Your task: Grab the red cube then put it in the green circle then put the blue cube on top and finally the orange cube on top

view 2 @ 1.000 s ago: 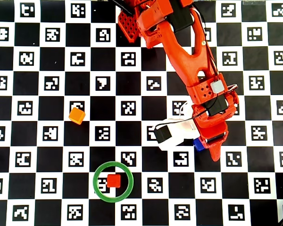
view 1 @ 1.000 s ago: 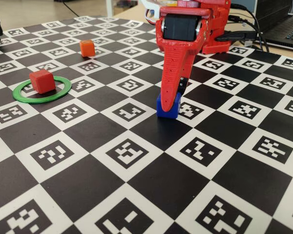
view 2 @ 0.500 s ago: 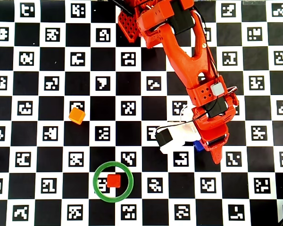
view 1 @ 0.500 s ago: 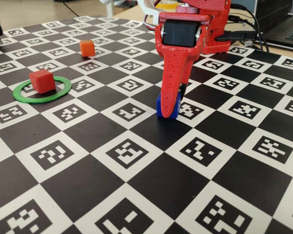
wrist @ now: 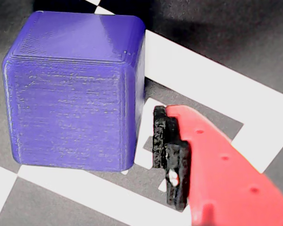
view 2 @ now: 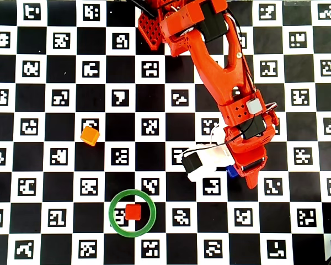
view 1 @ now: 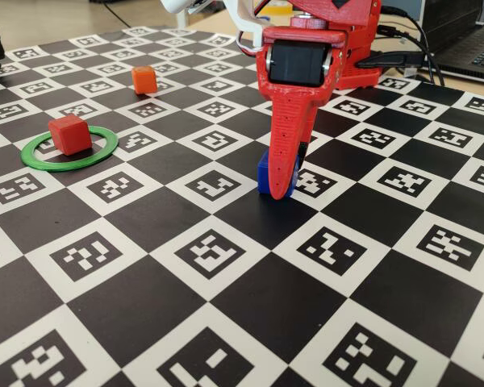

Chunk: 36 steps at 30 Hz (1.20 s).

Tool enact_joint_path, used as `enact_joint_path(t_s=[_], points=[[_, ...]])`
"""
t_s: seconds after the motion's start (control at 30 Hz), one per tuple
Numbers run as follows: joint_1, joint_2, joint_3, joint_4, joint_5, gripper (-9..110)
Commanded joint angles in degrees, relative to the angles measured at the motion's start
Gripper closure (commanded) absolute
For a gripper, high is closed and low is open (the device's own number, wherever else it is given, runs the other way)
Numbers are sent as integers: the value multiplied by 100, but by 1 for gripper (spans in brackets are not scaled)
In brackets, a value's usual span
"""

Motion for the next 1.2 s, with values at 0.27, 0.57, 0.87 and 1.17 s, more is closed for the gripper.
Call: enact_joint_path(t_s=[0.27, 0.57, 0.87, 1.17], points=[[-35, 158, -141, -44, 79, 80], [-79, 141, -167, -26, 18, 90], [-176, 132, -211, 88, -9, 93], [0, 457, -519, 844, -255, 95]])
